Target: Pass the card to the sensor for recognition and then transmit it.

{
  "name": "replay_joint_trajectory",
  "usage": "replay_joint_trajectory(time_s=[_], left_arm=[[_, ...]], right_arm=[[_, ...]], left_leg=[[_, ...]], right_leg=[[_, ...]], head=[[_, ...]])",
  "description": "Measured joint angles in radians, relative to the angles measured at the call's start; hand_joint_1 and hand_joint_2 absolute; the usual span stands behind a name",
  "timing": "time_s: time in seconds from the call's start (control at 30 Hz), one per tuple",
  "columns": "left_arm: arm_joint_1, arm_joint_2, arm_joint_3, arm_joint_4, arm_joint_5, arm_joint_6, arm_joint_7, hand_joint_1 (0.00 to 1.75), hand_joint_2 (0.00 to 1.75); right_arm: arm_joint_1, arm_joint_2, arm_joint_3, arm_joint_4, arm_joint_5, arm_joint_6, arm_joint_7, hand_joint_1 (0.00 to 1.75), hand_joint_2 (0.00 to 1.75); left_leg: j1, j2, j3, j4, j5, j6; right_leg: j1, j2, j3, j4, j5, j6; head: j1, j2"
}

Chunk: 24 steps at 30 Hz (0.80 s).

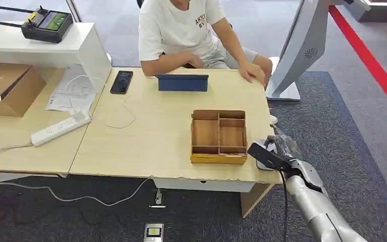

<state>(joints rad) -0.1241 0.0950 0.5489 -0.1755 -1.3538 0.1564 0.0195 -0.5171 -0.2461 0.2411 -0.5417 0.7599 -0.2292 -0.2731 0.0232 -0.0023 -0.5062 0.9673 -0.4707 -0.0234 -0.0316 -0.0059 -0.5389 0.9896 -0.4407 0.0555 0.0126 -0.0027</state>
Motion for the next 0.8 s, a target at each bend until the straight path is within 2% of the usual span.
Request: replay_joint_trajectory(time_s=[0.8], left_arm=[[0.000,0.000,0.000,0.000,-0.004,0.000,-0.013,0.00,0.00]], right_arm=[[-0.005,0.011,0.006,0.024,-0.032,-0.012,-0.013,1.75,1.75]], left_leg=[[0.000,0.000,0.001,0.000,0.000,0.000]], right_leg=[[0.000,0.000,0.001,0.000,0.000,0.000]], head=[[0.000,0.000]])
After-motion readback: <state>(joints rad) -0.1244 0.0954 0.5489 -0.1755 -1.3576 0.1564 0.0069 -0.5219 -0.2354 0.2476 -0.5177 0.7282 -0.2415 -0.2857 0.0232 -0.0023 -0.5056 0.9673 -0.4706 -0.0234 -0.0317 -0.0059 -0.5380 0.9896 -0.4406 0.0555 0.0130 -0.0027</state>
